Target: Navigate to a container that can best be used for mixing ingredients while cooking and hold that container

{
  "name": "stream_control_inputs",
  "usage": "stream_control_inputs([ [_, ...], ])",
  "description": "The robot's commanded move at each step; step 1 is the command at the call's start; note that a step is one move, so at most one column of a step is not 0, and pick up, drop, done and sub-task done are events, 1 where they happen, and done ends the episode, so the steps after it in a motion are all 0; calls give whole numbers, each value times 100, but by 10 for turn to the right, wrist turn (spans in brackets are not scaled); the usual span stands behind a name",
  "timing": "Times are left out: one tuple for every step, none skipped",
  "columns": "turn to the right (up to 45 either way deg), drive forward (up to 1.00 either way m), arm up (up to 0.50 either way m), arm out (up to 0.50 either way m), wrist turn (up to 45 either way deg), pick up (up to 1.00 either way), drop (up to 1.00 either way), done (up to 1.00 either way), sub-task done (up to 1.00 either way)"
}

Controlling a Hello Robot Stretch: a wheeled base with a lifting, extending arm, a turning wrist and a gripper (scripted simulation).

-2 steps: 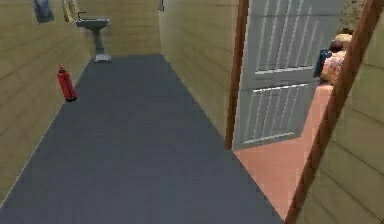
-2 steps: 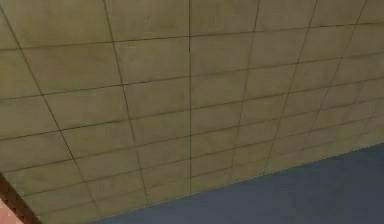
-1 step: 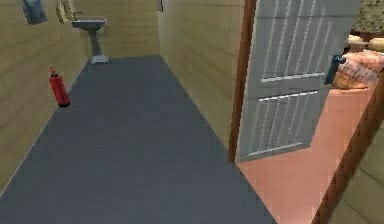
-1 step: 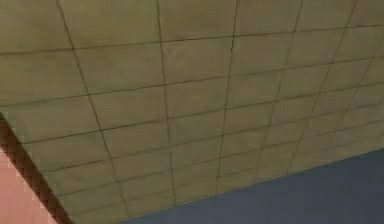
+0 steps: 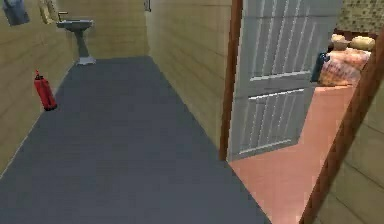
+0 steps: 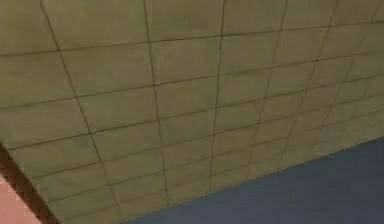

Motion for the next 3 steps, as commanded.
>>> stream_control_inputs([
  [0, 75, 0, 0, 0, 0, 0, 0, 0],
  [330, 0, 0, 0, 0, 0, 0, 0, 0],
  [0, 60, 0, 0, 0, 0, 0, 0, 0],
])
